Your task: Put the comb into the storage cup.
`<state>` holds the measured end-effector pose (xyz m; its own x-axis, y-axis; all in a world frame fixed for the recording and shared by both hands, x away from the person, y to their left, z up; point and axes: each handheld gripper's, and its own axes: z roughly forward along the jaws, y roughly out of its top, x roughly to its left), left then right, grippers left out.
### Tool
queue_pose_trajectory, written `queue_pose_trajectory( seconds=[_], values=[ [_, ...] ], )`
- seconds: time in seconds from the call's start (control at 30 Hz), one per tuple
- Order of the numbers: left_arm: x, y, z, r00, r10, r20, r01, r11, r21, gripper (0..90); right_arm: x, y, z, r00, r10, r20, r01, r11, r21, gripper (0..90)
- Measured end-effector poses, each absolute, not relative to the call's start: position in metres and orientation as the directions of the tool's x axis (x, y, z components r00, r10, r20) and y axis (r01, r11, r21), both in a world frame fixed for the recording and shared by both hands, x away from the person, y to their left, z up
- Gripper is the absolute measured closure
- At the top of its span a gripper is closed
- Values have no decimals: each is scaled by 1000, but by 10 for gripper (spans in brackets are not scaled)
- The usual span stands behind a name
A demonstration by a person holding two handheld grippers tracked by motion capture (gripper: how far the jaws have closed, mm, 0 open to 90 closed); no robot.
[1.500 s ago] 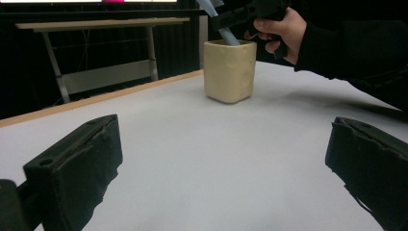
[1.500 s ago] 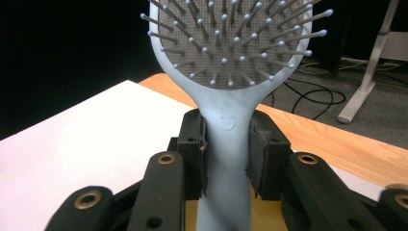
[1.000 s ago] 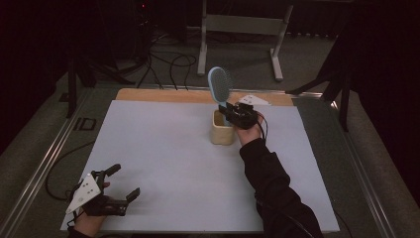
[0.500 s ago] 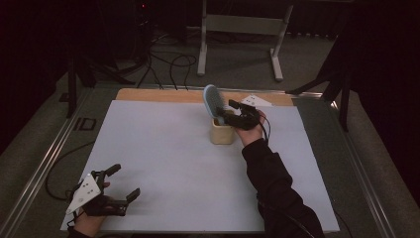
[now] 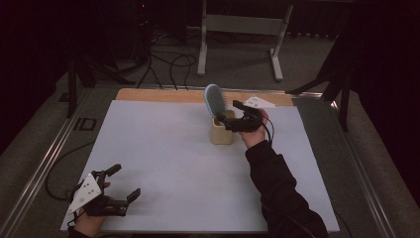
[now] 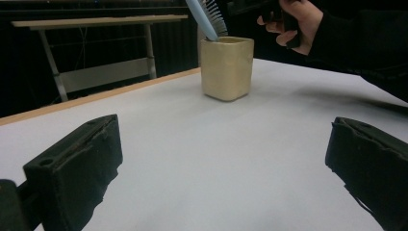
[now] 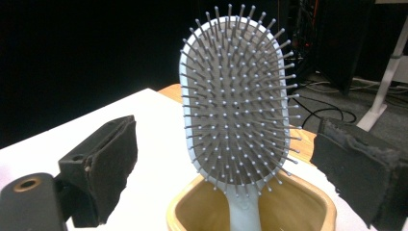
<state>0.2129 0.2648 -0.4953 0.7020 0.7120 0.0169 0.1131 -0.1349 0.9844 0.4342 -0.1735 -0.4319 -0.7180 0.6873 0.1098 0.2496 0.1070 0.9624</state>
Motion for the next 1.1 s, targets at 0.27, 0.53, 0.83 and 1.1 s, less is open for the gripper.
queue_pose_trajectory(
  seconds=[0.27, 0.53, 0.83, 1.1],
  values=[
    [213, 265, -495, 701, 713, 16, 113, -134, 985, 0, 433, -171, -424, -723, 678, 131, 280, 114, 953, 89],
    [213, 266, -495, 701, 713, 17, 113, -134, 985, 0, 430, -169, -418, -724, 681, 112, 277, 138, 951, 89],
    [213, 266, -494, 699, 715, 12, 115, -128, 985, 0, 421, -170, -414, -735, 671, 97, 276, 167, 947, 89],
    [213, 266, -494, 699, 715, 13, 115, -130, 985, 0, 409, -177, -415, -741, 664, 102, 279, 166, 946, 90]
  ],
)
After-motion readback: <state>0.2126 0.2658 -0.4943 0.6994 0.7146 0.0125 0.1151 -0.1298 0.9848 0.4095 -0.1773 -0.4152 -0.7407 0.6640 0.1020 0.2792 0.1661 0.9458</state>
